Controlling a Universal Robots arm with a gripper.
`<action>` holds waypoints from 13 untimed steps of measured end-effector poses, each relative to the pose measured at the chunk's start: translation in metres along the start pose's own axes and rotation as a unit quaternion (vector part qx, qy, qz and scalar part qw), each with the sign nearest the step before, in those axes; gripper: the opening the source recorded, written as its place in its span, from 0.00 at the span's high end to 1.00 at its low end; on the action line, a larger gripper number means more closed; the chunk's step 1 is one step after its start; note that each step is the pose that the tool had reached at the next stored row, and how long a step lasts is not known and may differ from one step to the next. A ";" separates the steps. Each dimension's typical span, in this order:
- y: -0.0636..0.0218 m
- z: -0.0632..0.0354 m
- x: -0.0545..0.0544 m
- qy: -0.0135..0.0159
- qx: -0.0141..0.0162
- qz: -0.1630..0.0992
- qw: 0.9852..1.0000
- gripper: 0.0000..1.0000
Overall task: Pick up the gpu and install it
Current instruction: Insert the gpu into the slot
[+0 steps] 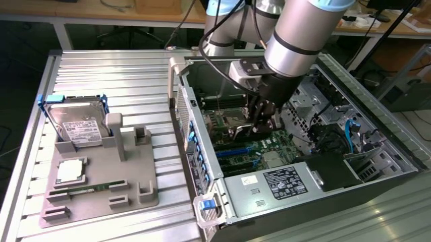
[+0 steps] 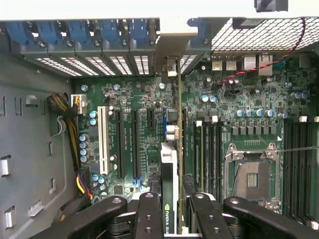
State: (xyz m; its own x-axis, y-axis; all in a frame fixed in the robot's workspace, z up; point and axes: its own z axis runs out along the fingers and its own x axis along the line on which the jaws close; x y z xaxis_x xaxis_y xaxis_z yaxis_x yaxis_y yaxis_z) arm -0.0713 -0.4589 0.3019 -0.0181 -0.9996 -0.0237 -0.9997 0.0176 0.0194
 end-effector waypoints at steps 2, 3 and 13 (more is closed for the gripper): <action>0.0004 0.0020 0.000 0.000 0.000 0.000 1.000 0.73; 0.0004 0.0031 0.000 0.000 0.000 0.000 1.000 0.73; -0.0039 0.0107 0.000 0.000 0.000 0.000 1.000 0.73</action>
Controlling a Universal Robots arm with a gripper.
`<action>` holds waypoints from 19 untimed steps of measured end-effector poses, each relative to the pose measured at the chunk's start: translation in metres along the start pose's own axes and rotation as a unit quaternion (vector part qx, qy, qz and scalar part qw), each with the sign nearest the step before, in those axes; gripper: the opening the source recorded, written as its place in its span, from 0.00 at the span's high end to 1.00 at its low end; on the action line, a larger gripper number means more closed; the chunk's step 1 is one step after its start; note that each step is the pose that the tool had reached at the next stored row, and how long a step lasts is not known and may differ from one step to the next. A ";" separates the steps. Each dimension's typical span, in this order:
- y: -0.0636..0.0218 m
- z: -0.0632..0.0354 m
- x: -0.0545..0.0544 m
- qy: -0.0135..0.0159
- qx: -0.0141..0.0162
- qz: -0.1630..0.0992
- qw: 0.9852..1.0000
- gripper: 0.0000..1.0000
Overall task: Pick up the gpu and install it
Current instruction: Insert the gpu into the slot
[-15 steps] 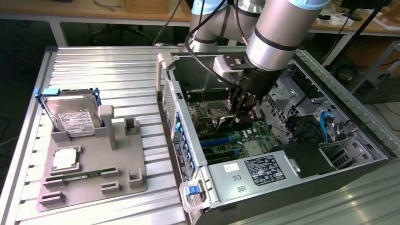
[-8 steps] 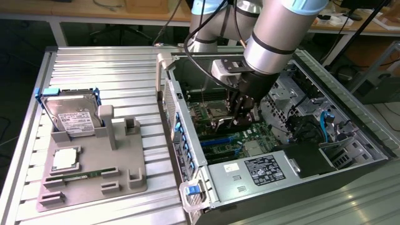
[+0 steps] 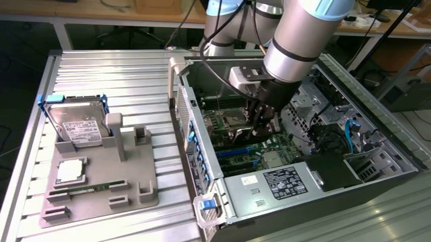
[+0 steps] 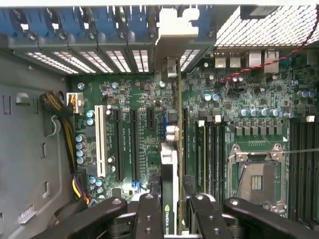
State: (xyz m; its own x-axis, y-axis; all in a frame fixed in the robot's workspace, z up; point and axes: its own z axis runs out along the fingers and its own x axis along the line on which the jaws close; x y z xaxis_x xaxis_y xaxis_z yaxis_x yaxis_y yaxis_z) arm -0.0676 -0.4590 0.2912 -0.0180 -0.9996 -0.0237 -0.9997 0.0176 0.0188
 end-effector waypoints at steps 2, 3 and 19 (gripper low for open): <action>-0.0004 0.0007 0.000 0.000 0.000 0.000 1.000 0.73; -0.0004 0.0018 0.000 0.000 0.000 0.000 1.000 0.73; 0.0083 0.0119 0.000 0.000 0.000 0.000 1.000 0.73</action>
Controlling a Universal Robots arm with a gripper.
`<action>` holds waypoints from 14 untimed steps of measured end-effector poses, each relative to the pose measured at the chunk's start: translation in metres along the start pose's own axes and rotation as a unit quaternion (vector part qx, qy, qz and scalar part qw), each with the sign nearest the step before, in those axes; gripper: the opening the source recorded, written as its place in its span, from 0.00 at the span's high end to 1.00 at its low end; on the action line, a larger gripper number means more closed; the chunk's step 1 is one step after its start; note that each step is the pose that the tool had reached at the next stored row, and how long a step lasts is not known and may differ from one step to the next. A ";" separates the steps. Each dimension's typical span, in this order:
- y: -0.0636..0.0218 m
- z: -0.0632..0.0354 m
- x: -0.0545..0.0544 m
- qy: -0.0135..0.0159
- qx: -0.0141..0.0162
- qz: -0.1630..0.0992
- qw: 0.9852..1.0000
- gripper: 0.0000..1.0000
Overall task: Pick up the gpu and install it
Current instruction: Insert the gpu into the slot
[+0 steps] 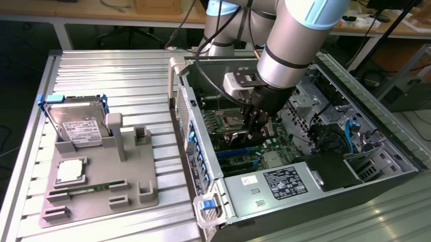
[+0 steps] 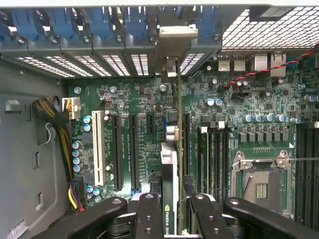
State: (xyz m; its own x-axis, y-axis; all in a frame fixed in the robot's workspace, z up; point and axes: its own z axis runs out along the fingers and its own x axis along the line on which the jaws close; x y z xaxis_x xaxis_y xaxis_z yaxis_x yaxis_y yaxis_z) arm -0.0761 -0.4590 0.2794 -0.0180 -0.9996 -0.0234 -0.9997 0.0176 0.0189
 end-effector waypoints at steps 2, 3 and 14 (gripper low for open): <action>0.0000 0.0001 0.000 0.000 0.000 0.000 1.000 0.73; 0.0000 0.0001 0.000 0.000 0.000 0.000 1.000 0.73; 0.0013 0.0055 0.000 0.000 0.000 0.000 1.000 0.73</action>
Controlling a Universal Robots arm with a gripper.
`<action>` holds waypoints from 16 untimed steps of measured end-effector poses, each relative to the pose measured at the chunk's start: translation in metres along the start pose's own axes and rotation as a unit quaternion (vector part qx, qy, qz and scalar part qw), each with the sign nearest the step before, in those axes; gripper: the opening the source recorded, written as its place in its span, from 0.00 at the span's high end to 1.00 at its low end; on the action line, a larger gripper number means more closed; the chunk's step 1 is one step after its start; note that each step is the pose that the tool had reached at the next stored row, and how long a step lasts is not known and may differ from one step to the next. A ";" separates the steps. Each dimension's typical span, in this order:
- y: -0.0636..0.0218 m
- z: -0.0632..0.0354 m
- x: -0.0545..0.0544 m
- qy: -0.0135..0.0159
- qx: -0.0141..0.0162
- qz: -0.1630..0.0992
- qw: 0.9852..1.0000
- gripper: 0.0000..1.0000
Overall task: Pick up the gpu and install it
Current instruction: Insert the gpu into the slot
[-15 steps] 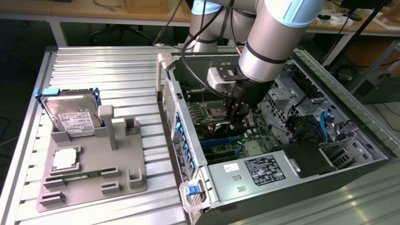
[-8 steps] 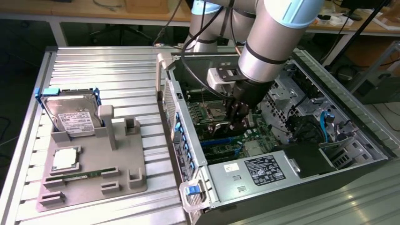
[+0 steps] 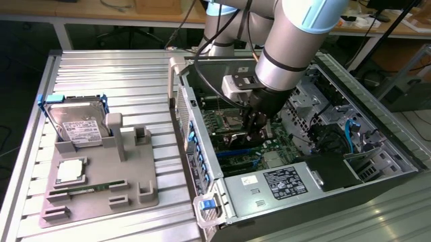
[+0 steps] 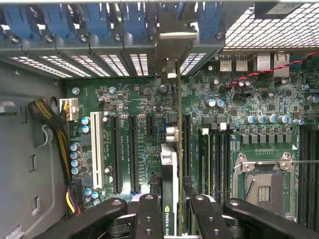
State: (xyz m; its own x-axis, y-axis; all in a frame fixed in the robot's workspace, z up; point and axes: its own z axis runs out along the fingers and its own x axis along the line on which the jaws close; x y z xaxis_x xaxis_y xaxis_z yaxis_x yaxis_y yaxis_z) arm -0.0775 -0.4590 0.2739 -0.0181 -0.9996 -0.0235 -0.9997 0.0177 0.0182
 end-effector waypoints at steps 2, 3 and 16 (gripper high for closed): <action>0.0000 0.0001 0.000 0.000 0.000 0.000 1.000 0.73; 0.0000 0.0002 0.000 0.000 0.000 0.000 1.000 0.73; 0.0007 0.0056 0.000 0.000 0.000 0.000 1.000 0.73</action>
State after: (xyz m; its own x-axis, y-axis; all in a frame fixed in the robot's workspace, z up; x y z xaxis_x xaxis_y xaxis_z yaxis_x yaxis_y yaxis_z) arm -0.0783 -0.4590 0.2683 -0.0181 -0.9996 -0.0236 -0.9997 0.0177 0.0181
